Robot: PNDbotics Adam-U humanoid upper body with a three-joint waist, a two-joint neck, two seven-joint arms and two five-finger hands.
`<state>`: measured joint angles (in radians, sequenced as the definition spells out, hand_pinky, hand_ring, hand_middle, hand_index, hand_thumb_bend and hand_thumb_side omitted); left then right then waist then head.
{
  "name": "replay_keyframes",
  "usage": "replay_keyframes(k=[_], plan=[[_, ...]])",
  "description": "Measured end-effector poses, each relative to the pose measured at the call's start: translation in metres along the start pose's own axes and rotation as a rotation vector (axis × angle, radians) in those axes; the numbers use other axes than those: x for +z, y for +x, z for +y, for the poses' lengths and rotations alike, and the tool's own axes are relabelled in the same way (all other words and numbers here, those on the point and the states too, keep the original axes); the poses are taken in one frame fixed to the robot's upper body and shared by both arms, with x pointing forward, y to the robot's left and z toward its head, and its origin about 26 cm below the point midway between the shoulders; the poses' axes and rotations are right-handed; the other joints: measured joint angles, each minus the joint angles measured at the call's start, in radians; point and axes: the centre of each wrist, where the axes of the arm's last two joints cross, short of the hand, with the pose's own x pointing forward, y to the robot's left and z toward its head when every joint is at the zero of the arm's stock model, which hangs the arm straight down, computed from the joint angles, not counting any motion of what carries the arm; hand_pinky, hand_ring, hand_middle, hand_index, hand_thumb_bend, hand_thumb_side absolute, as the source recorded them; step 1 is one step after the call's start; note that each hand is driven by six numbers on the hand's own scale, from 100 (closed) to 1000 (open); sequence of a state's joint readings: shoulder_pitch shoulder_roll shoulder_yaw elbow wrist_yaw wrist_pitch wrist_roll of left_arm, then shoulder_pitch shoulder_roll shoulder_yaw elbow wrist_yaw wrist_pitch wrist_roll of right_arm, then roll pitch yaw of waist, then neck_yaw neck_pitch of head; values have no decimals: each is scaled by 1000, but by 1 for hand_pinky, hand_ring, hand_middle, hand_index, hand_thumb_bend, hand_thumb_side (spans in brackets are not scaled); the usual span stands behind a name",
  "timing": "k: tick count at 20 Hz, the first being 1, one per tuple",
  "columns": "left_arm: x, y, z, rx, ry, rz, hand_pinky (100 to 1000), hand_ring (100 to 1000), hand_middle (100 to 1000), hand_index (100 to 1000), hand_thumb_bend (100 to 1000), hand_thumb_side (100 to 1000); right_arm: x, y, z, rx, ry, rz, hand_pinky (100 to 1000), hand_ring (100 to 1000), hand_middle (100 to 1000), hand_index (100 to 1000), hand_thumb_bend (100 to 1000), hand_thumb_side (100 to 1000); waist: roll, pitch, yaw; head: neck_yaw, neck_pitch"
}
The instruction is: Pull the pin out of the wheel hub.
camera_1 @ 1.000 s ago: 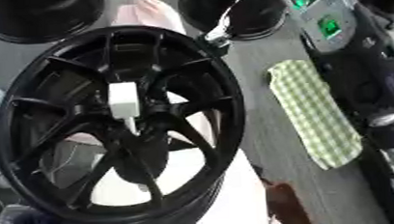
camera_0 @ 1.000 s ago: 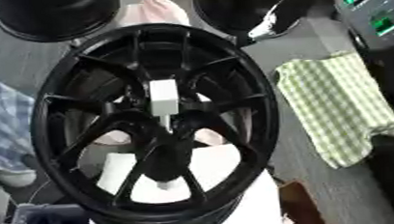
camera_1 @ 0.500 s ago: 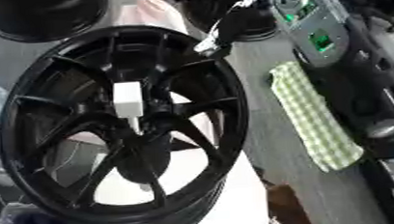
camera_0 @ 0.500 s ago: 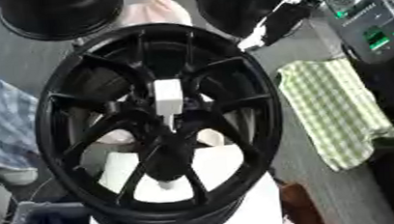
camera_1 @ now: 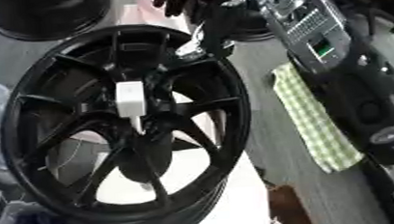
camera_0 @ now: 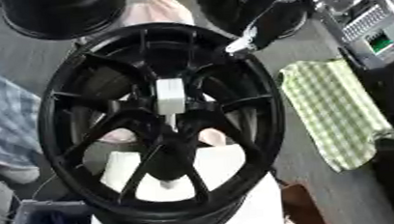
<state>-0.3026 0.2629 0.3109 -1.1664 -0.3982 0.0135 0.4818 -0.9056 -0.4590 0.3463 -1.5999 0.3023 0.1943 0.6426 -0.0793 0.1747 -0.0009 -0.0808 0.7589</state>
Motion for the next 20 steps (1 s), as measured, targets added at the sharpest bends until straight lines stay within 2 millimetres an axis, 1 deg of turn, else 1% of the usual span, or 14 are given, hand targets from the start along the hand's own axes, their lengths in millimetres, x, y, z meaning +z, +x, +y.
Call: replay_keyframes(k=[3, 6, 10, 13, 20], plan=[[0, 3, -3, 2, -7, -5, 778, 762, 574, 774, 100, 822, -6, 0, 7, 38, 22, 7, 709, 805, 709, 798, 669, 284, -1, -2, 11, 0, 5], [2, 6, -8, 7, -21, -6, 778, 758, 574, 774, 100, 824, -13, -6, 15, 76, 41, 26, 716, 808, 715, 801, 667, 282, -4, -7, 18, 0, 5], [3, 9, -11, 8, -33, -10, 778, 758, 575, 775, 100, 824, -20, -18, 25, 95, 51, 60, 715, 804, 708, 799, 664, 281, -4, -10, 28, -2, 5], [4, 10, -13, 11, -38, -11, 778, 758, 575, 775, 100, 825, -25, -24, 31, 97, 54, 78, 703, 792, 685, 795, 663, 282, -5, -10, 35, -10, 6], [5, 13, -17, 11, -51, -14, 778, 758, 576, 775, 100, 826, -31, -28, 38, 78, 56, 91, 686, 783, 663, 788, 653, 292, -11, -15, 45, -27, 6]])
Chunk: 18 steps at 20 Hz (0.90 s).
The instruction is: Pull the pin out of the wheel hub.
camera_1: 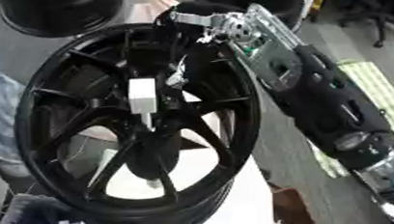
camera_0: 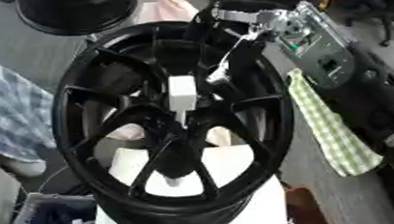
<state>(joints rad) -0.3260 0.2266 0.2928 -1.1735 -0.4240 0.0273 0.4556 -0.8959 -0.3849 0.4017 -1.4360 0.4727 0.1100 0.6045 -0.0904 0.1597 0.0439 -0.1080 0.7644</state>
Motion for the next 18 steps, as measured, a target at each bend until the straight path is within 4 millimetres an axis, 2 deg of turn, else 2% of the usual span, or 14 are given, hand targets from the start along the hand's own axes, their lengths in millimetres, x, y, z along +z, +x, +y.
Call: replay_keyframes(k=[5, 13, 18], plan=[[2, 0, -2, 3, -5, 5, 778, 758, 576, 775, 100, 825, 1, 4, -2, -23, -3, -17, 680, 779, 657, 788, 644, 303, -4, -4, 0, -5, 0], [3, -3, -2, -5, -6, 12, 778, 759, 577, 775, 100, 825, 16, 27, -27, 11, -58, -85, 683, 778, 653, 790, 616, 298, -5, -11, -10, -6, 0], [4, -4, -1, -8, -4, 16, 778, 759, 578, 775, 100, 825, 25, 42, -32, 25, -71, -139, 669, 769, 638, 785, 624, 288, -10, -17, -17, -6, 0]])
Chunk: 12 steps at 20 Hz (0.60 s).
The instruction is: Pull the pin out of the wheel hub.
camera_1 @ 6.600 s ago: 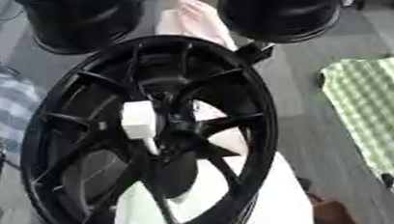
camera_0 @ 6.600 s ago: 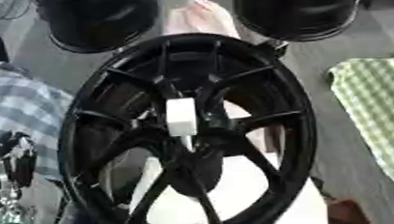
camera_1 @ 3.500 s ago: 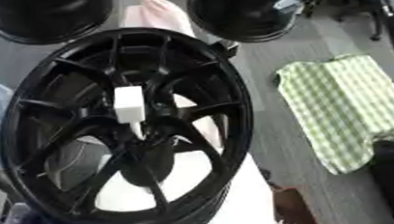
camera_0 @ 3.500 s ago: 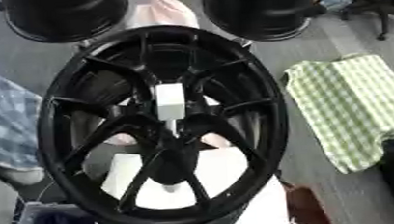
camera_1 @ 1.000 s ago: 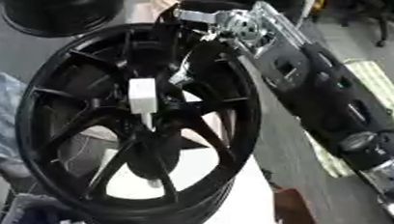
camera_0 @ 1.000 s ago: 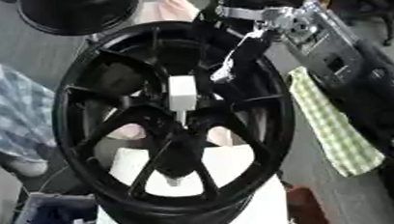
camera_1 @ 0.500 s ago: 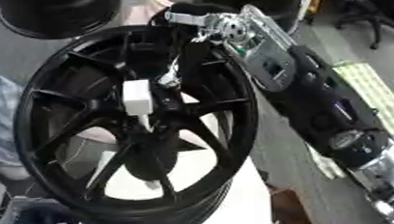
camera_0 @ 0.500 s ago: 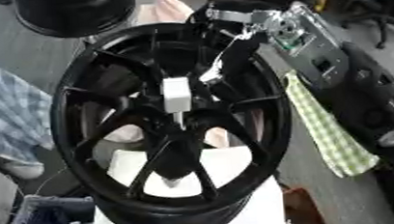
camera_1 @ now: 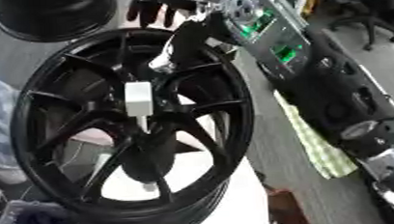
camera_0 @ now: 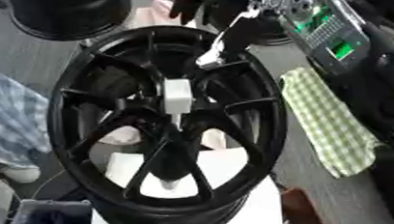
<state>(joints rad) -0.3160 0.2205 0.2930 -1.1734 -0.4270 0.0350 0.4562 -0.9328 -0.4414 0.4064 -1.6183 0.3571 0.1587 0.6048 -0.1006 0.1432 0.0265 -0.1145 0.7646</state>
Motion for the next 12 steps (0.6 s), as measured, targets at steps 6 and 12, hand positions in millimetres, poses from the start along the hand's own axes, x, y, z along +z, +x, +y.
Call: replay_keyframes(k=[6, 12], plan=[[0, -1, 0, -2, 2, 3, 777, 759, 578, 775, 100, 826, 5, 9, 8, -41, 30, -10, 657, 762, 619, 772, 630, 278, -1, -1, 0, -2, 0], [0, -1, 0, -2, 2, 3, 777, 760, 578, 775, 100, 826, 2, 4, 24, -77, 35, 29, 662, 763, 613, 766, 633, 267, -1, -1, 3, -4, 4]])
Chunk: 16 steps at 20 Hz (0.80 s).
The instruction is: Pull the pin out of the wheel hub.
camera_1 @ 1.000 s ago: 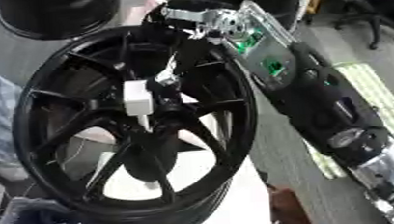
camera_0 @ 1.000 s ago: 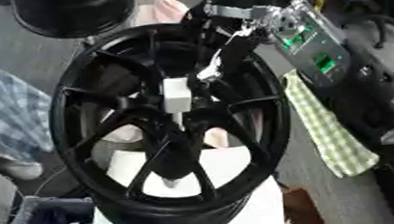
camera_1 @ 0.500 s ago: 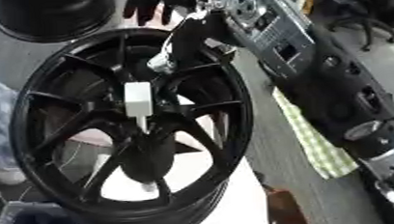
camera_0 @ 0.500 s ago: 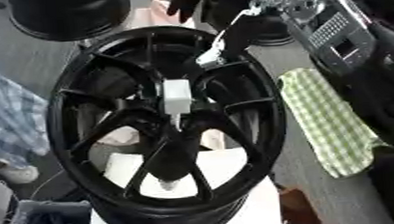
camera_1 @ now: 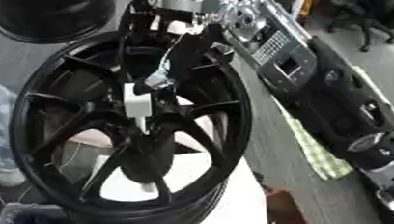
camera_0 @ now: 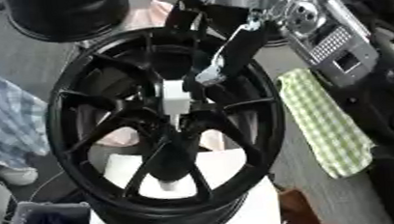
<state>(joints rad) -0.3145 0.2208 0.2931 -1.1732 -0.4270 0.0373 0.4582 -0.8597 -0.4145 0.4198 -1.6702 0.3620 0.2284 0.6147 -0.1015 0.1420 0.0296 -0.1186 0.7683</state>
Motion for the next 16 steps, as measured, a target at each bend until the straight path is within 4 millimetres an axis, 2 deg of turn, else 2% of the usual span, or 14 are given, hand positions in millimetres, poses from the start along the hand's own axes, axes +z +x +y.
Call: replay_keyframes(k=[6, 16], plan=[[0, 0, 0, 0, 0, 0, 777, 760, 578, 774, 100, 826, -6, -12, 13, -6, 6, 45, 661, 763, 611, 763, 631, 261, 0, 0, 4, -4, 1], [-1, 1, 0, 2, 0, -2, 777, 760, 578, 774, 100, 825, -12, -19, 22, -19, 16, 68, 657, 757, 595, 747, 623, 250, 1, 0, 13, -7, 3]])
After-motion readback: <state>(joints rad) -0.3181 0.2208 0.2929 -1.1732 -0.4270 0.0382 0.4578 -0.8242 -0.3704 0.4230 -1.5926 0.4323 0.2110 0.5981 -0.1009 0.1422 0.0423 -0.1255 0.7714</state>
